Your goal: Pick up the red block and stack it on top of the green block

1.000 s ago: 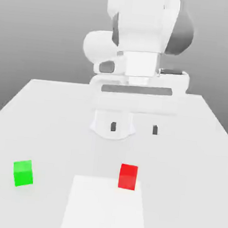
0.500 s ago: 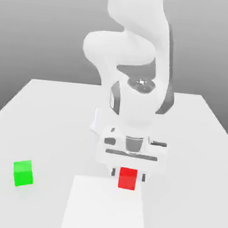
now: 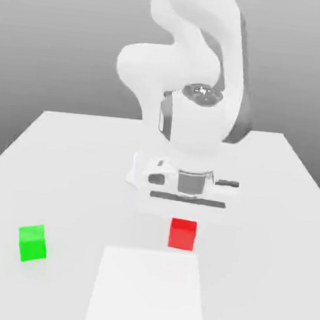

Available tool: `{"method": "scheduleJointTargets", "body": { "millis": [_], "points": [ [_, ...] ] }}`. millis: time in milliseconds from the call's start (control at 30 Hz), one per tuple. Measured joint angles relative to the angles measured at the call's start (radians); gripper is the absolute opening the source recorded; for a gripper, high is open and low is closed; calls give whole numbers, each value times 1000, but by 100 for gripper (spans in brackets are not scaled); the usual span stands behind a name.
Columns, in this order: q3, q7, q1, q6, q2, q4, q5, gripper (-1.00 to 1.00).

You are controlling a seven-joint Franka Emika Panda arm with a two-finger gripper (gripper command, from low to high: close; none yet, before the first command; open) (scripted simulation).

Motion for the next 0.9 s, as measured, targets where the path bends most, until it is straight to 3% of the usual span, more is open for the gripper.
{"method": "scheduleJointTargets", "body": {
  "millis": [733, 900],
  "points": [
    [-455, -860, -303, -186, 40, 234, -81, -100],
    [-499, -995, -352, -202, 65, 274, -69, -100]
  ]
}}
